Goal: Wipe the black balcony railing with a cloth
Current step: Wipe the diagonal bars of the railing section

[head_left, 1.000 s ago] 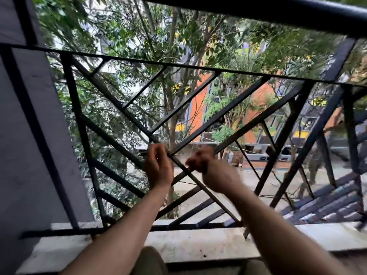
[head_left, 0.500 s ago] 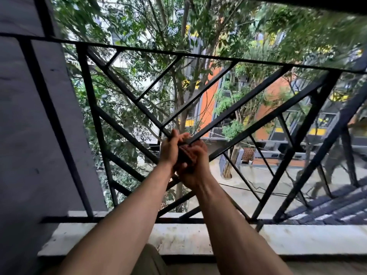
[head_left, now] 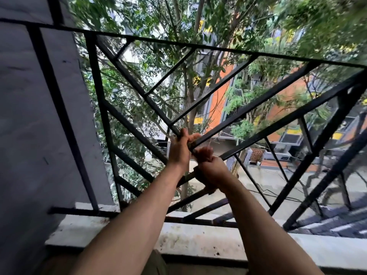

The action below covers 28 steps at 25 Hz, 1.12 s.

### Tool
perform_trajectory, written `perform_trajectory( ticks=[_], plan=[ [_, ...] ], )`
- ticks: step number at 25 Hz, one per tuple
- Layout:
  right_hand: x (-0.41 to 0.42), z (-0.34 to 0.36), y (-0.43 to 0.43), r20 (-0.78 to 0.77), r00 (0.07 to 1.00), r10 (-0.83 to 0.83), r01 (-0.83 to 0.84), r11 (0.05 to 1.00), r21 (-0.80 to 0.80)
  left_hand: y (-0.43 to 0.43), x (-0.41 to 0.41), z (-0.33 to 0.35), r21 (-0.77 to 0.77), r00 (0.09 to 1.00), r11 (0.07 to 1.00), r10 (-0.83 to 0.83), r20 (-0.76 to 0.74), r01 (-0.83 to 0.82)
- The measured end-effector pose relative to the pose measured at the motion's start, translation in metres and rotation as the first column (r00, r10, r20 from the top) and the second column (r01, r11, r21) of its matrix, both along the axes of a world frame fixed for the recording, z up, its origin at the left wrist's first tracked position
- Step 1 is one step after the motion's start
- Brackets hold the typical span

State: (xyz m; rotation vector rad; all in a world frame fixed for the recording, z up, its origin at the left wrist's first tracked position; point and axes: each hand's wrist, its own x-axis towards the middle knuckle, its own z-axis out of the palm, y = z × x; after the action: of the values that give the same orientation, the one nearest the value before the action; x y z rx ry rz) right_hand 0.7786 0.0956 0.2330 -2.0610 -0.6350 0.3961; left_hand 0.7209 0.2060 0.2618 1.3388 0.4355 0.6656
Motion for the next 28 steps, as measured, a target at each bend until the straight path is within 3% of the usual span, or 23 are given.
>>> perform_trajectory(
  ticks=[1, 4, 5, 7, 9, 10, 13, 16, 18, 20, 21, 22, 23, 25, 26, 28],
  plan=[
    [-0.009, 0.007, 0.000, -0.081, 0.997, -0.011, 0.016, 0.998, 0.064, 0.000, 0.000, 0.002, 0.001, 1.000, 1.000, -0.007, 0.006, 0.007],
    [-0.036, -0.026, -0.010, 0.150, 0.988, 0.036, -0.025, 0.997, -0.077, 0.001, 0.005, -0.003, 0.064, 1.000, 0.998, 0.014, 0.009, -0.014],
    [-0.029, -0.013, -0.003, 0.086, 0.996, 0.018, -0.011, 0.997, -0.077, 0.001, 0.006, -0.002, 0.061, 1.000, 0.998, 0.002, 0.021, -0.004],
    [-0.014, 0.016, 0.015, -0.199, 0.980, 0.015, 0.013, 0.990, 0.139, 0.000, 0.002, 0.003, -0.003, 1.000, 1.000, 0.008, 0.016, -0.008],
    [-0.022, 0.038, 0.022, -0.334, 0.940, 0.070, 0.004, 0.977, 0.215, 0.006, -0.003, 0.004, -0.015, 0.999, 0.999, -0.031, -0.010, 0.031],
    [-0.028, 0.032, 0.018, -0.311, 0.946, 0.088, -0.006, 0.966, 0.258, 0.012, -0.004, 0.002, 0.030, 0.997, 0.997, -0.064, -0.045, 0.065],
    [-0.037, 0.010, 0.006, -0.089, 0.996, 0.002, 0.001, 0.999, 0.034, 0.021, -0.008, 0.004, 0.156, 0.983, 0.977, -0.128, -0.134, 0.148],
    [-0.040, 0.041, 0.022, -0.242, 0.970, 0.007, 0.038, 0.983, 0.182, 0.018, -0.014, 0.016, 0.082, 0.979, 0.985, -0.137, -0.153, 0.151],
    [-0.055, 0.052, 0.015, -0.309, 0.950, 0.041, 0.052, 0.956, 0.288, 0.010, -0.016, 0.021, 0.172, 0.963, 0.983, -0.021, -0.269, 0.069],
    [-0.059, 0.064, -0.018, -0.265, 0.963, 0.047, 0.021, 0.969, 0.248, 0.003, -0.015, 0.015, 0.418, 0.893, 0.896, 0.305, -0.330, -0.151],
    [-0.055, 0.075, -0.036, -0.111, 0.994, 0.009, 0.014, 0.978, 0.209, 0.000, -0.019, 0.009, 0.542, 0.830, 0.786, 0.493, -0.261, -0.297],
    [-0.045, 0.088, -0.051, 0.137, 0.989, -0.056, 0.033, 0.986, 0.163, -0.005, -0.021, 0.003, 0.617, 0.783, 0.676, 0.604, -0.151, -0.402],
    [-0.029, 0.107, -0.062, 0.427, 0.892, -0.149, 0.115, 0.988, 0.105, -0.011, -0.021, -0.002, 0.671, 0.773, 0.593, 0.633, -0.047, -0.445],
    [0.000, 0.152, -0.075, 0.868, 0.450, -0.209, 0.328, 0.943, 0.058, -0.020, -0.020, -0.005, 0.751, 0.824, 0.480, 0.547, 0.147, -0.453],
    [0.014, 0.169, -0.080, 0.959, 0.262, -0.110, 0.404, 0.915, -0.005, -0.025, -0.018, 0.001, 0.771, 0.860, 0.452, 0.455, 0.233, -0.448],
    [0.037, 0.193, -0.089, 0.983, 0.061, 0.171, 0.568, 0.804, -0.175, -0.031, -0.009, 0.023, 0.787, 0.910, 0.461, 0.267, 0.317, -0.410]
  ],
)
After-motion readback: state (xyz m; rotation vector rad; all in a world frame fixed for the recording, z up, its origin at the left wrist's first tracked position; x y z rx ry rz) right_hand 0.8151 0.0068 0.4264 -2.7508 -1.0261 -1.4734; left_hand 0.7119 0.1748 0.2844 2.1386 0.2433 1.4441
